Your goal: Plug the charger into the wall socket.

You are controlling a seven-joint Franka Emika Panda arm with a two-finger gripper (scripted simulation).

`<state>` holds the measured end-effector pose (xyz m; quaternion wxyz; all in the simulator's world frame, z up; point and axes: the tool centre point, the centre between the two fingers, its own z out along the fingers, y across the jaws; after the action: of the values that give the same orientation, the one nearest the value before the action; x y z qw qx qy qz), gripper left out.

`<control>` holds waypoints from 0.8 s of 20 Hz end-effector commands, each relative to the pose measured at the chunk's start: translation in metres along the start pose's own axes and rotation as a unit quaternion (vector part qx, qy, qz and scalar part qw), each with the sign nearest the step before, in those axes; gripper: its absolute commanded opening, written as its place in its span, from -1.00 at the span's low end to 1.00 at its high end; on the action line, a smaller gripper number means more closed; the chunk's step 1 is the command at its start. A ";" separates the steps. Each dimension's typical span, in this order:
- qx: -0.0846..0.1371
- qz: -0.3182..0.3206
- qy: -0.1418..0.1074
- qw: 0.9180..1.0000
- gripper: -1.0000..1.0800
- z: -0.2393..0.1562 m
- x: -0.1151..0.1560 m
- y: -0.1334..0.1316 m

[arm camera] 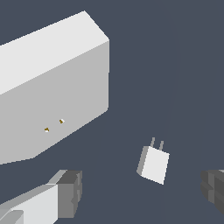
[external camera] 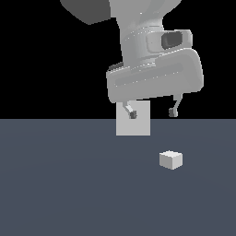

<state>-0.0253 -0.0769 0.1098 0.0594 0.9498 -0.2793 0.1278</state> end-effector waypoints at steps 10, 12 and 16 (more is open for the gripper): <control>-0.024 0.099 0.046 0.994 0.92 0.026 -0.007 0.024; -0.028 0.114 0.053 0.992 0.92 0.030 -0.008 0.027; -0.035 0.140 0.065 0.987 0.92 0.037 -0.010 0.033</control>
<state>-0.0425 -0.1043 0.0752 0.0894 0.8936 -0.4003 0.1823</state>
